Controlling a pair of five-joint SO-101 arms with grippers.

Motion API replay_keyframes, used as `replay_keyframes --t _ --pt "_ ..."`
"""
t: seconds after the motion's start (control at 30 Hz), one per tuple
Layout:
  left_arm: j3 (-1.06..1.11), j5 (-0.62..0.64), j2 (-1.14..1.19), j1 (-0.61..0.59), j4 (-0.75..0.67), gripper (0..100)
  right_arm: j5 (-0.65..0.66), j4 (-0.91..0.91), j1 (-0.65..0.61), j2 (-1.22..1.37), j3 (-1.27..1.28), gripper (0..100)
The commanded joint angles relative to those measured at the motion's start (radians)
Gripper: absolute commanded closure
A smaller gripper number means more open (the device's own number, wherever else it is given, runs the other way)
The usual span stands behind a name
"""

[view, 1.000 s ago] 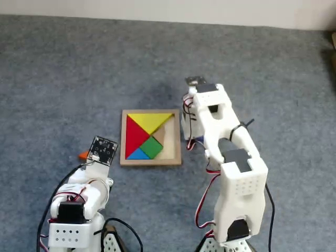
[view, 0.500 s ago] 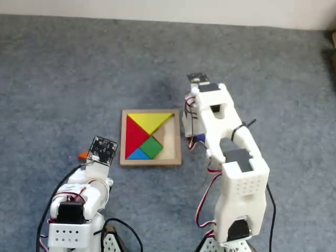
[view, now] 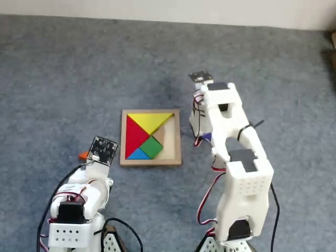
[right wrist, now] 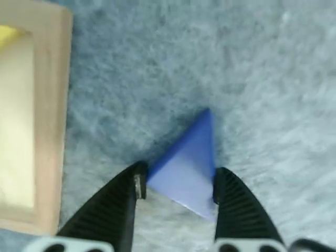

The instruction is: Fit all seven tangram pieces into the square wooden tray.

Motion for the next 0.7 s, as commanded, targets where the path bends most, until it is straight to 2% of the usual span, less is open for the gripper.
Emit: replay_keyframes --t 0.0,0.27,0.5,0.67 --pt "0.024 0.008 -0.048 0.015 0.003 97 0.060 0.041 0.004 -0.087 -0.051 90.9" --pt "0.024 0.008 -0.048 0.015 0.003 97 0.209 0.154 -0.035 -0.302 -0.048 90.9" --pt "0.024 0.008 -0.048 0.015 0.003 97 0.382 0.170 -0.165 -0.424 0.007 90.9" --pt "0.024 0.008 -0.048 0.015 0.003 97 0.580 0.165 -0.272 -0.440 0.077 90.9"
